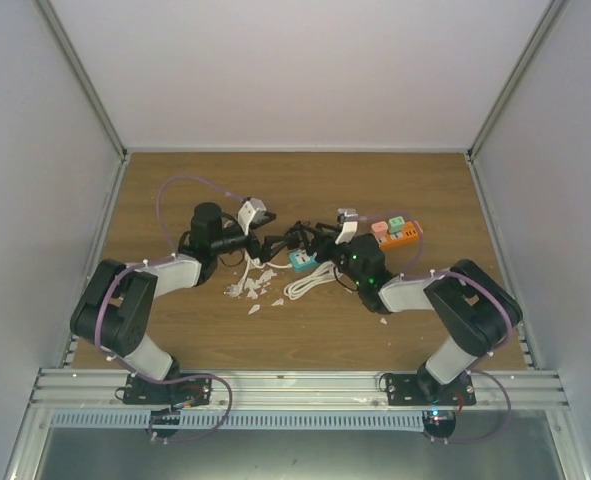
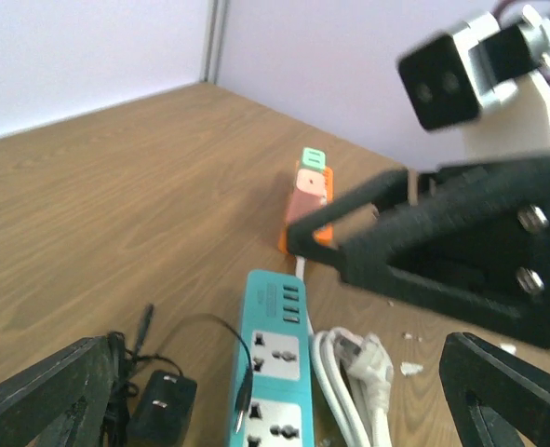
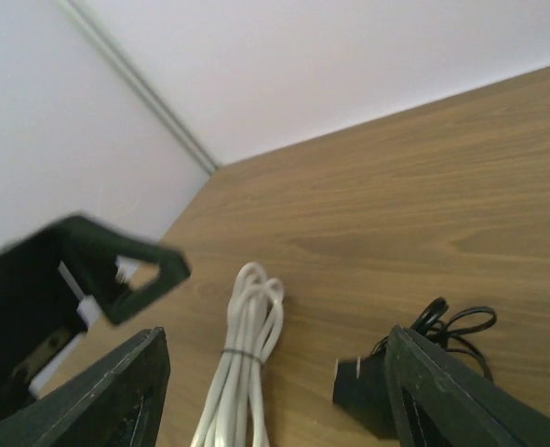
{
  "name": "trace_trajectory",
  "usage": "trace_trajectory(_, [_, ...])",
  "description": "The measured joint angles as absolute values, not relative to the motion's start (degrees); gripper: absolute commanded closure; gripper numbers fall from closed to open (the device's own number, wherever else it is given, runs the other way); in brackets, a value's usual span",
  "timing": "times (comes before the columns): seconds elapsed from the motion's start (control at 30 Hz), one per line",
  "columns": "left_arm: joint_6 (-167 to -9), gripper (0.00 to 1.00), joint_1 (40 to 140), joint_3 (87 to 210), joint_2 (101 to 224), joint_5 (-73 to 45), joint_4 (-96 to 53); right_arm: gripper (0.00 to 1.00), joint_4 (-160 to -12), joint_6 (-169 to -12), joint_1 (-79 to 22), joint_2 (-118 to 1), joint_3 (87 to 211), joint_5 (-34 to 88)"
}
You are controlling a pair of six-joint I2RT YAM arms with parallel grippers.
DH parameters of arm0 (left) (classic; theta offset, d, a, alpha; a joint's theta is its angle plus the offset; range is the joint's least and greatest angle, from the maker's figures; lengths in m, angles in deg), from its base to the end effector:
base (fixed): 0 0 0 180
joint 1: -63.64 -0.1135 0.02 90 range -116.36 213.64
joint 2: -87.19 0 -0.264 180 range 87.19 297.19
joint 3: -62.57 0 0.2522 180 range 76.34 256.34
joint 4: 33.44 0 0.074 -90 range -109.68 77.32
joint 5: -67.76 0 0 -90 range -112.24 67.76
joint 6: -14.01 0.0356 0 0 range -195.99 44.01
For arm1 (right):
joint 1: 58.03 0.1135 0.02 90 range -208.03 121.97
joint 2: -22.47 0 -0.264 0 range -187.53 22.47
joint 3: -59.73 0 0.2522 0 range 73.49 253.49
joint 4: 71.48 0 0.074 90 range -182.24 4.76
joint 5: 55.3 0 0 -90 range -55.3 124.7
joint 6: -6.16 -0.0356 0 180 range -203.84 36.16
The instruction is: Insert the plug
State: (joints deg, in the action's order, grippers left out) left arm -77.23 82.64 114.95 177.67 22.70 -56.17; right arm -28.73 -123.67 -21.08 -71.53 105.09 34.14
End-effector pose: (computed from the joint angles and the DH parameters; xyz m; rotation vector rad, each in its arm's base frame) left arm 0.2909 -0.1268 0.1956 0.8287 1.6710 -0.9625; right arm 0.2508 0.1891 0.1763 0.0368 1.7777 1.0029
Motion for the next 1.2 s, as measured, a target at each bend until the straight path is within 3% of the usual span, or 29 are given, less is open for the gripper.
trace_trajectory(0.2, [-81.56, 0.01, 82.64, 118.84, 176.71, 17.87, -51.78, 0.27, -29.66, -119.39, -21.08, -68.49, 102.68, 30.19])
trace_trajectory(0.27, [-82.21, 0.01, 82.66, 120.52, 176.47, 15.21, -48.56, 0.17, -32.22, -118.32, -21.08, -65.69, 101.72, 32.16])
trace_trajectory(0.33, [-83.02, 0.01, 82.66, 123.45, 177.01, 12.61, -44.15, 0.02, -34.89, -117.95, -21.13, -62.35, 100.59, 34.71])
trace_trajectory(0.37, [-83.37, 0.01, 82.66, 124.87, 177.52, 11.82, -42.46, 0.01, -36.90, -117.77, -21.13, -59.55, 99.54, 36.77])
trace_trajectory(0.57, [-86.87, 0.01, 82.69, 128.13, 179.79, 8.59, -36.72, 0.00, -49.95, -121.01, -21.67, -39.81, 93.09, 46.49])
trace_trajectory(0.73, [-85.05, 0.01, 83.56, 128.80, 183.07, 12.37, -34.73, 0.00, -64.40, -121.16, -22.22, -26.04, 93.59, 50.06])
trace_trajectory(0.83, [-81.40, 0.06, 86.77, 129.98, 185.54, 11.71, -31.58, 0.00, -71.19, -120.55, -22.35, -19.27, 93.59, 50.87])
trace_trajectory(1.2, [-77.91, 0.11, 90.34, 137.90, 196.66, 1.04, -24.19, 0.01, -83.37, -113.62, -22.37, -8.32, 93.59, 51.26])
